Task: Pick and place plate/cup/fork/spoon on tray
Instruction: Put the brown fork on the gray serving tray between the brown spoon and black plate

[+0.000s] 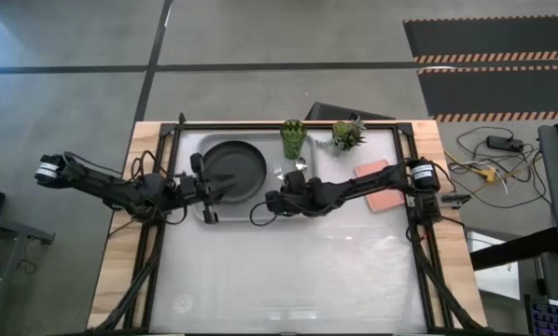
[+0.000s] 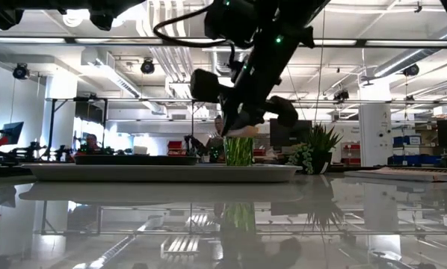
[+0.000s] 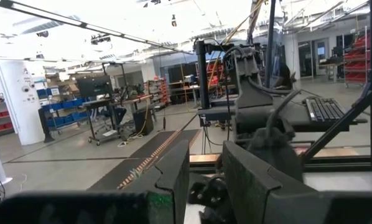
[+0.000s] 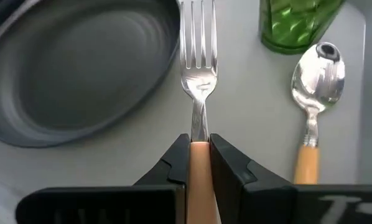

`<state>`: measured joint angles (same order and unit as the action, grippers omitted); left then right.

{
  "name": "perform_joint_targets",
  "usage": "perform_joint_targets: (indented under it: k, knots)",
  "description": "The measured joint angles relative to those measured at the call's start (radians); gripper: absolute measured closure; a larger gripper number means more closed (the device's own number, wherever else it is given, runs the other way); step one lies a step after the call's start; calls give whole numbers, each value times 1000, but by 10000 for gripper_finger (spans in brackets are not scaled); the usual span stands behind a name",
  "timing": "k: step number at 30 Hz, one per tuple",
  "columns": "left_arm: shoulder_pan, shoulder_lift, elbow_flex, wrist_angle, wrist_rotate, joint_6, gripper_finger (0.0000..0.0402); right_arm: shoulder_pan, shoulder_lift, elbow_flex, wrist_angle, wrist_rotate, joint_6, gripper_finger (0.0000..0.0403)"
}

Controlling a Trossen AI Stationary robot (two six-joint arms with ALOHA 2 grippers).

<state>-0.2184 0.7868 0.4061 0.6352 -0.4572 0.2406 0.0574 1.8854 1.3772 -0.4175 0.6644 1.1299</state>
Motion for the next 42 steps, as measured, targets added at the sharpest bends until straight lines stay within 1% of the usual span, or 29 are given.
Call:
perform_joint_targets:
  k: [8,14,18,21,24,26,31,42]
  knots:
    - [0,-2,0,3,0,0,323,0,0,-4,22,103,171,374]
    - [-1,-2,0,4,0,0,323,4,14,-6,116,98,181,374]
    - [-1,-2,0,3,0,0,323,7,71,-4,204,107,189,374]
    - [0,-4,0,2,0,0,323,8,118,6,214,134,248,374]
    - [0,-4,0,3,0,0,323,8,137,12,213,182,283,374]
    - [0,-4,0,4,0,0,323,5,144,19,215,208,273,374]
    - [0,-3,0,4,0,0,323,-16,148,21,210,219,203,374]
    - [0,-3,0,4,0,0,323,-27,149,13,191,219,196,374]
